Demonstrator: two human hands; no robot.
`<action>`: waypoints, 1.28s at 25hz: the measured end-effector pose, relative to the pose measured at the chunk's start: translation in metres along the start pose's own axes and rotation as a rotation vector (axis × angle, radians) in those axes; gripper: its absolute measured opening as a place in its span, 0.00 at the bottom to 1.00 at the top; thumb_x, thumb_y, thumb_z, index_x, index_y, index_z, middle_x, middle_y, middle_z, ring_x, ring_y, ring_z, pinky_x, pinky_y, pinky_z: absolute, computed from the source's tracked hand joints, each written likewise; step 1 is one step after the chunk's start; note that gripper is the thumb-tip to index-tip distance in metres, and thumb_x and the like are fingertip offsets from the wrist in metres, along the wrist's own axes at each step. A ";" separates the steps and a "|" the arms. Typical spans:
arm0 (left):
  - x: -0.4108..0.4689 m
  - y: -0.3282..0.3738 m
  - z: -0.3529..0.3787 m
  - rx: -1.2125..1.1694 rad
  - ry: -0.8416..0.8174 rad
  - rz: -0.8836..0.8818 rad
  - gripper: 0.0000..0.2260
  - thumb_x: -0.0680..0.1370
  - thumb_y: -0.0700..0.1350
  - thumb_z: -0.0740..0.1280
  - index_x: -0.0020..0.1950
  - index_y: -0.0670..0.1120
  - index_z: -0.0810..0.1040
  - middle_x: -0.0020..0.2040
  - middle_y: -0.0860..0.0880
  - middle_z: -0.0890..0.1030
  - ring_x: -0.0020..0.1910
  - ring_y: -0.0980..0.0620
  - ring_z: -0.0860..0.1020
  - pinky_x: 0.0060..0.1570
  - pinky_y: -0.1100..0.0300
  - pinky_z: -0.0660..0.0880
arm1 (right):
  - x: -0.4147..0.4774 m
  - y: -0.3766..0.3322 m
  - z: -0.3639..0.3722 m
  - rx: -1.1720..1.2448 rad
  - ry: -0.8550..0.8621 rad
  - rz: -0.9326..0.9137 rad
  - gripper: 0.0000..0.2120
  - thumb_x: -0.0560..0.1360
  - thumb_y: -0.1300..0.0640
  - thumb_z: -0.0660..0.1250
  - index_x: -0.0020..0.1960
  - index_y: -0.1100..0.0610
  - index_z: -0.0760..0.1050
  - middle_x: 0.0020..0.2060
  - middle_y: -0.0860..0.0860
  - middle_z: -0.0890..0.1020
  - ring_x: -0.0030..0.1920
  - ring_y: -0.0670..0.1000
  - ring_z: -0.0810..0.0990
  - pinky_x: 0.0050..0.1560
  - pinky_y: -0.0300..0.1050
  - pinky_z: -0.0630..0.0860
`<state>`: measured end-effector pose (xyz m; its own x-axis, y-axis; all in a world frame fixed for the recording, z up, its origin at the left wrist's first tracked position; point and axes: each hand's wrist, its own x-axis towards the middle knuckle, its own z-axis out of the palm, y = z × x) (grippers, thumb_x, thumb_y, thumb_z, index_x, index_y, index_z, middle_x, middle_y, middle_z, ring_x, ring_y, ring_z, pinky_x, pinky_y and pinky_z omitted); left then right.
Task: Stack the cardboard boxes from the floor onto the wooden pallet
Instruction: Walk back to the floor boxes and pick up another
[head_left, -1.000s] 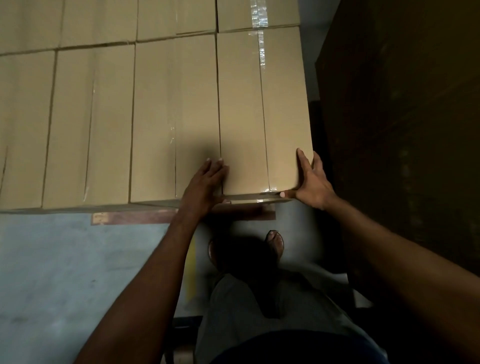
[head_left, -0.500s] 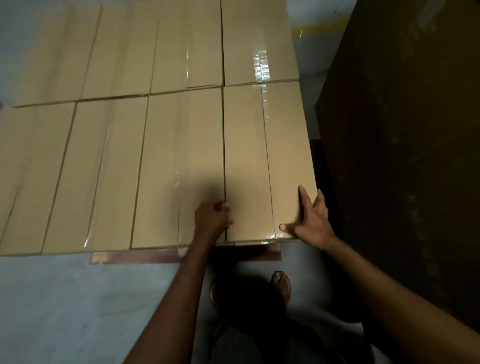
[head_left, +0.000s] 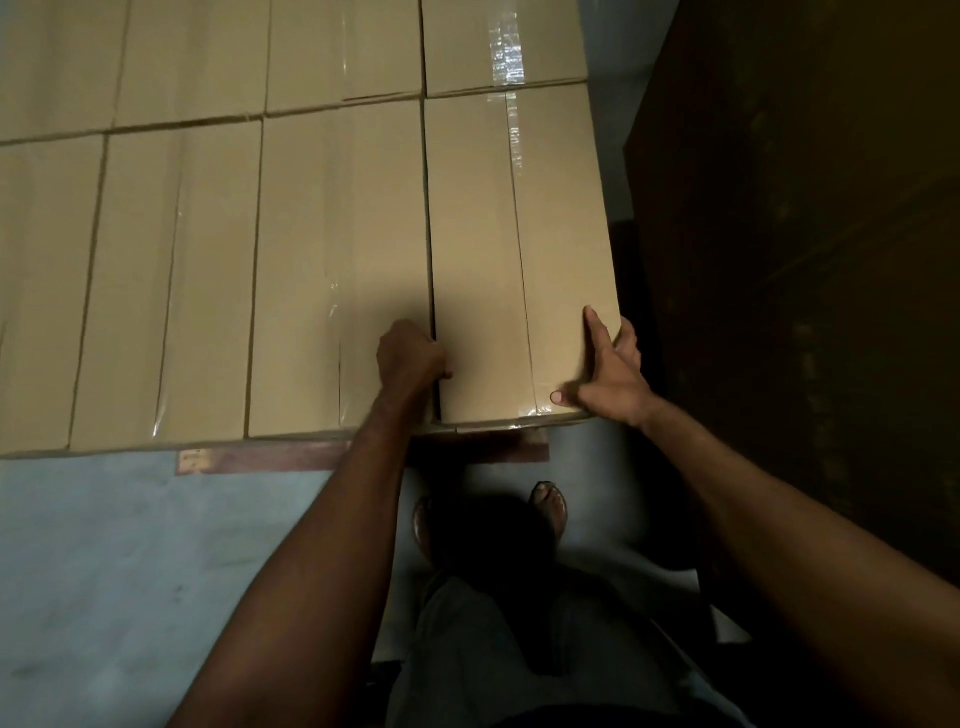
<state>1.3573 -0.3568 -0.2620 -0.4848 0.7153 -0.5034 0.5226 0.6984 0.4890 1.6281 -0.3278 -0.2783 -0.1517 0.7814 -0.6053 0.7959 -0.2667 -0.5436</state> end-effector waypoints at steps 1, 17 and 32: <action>0.000 -0.001 0.001 0.013 -0.022 -0.016 0.09 0.72 0.38 0.75 0.50 0.35 0.85 0.45 0.37 0.86 0.48 0.42 0.86 0.51 0.52 0.82 | -0.002 0.001 -0.001 -0.009 -0.007 -0.002 0.65 0.64 0.51 0.84 0.83 0.40 0.40 0.81 0.52 0.36 0.81 0.61 0.42 0.80 0.60 0.50; -0.012 -0.039 0.013 0.105 0.166 0.296 0.09 0.75 0.42 0.74 0.54 0.43 0.82 0.51 0.43 0.81 0.50 0.44 0.79 0.46 0.60 0.68 | -0.008 0.001 0.010 -0.063 -0.067 -0.013 0.69 0.63 0.50 0.85 0.81 0.38 0.33 0.80 0.54 0.29 0.81 0.64 0.37 0.79 0.62 0.50; -0.028 -0.107 0.005 0.330 -0.070 0.696 0.47 0.64 0.57 0.83 0.80 0.49 0.68 0.82 0.48 0.61 0.73 0.42 0.65 0.69 0.51 0.67 | -0.013 -0.042 0.063 -0.758 -0.019 -0.350 0.65 0.66 0.33 0.77 0.82 0.46 0.32 0.79 0.64 0.30 0.78 0.66 0.29 0.76 0.68 0.36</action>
<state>1.3189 -0.4517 -0.3038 0.0716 0.9758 -0.2068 0.8779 0.0368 0.4775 1.5598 -0.3627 -0.2846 -0.4682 0.7368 -0.4878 0.8786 0.4471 -0.1678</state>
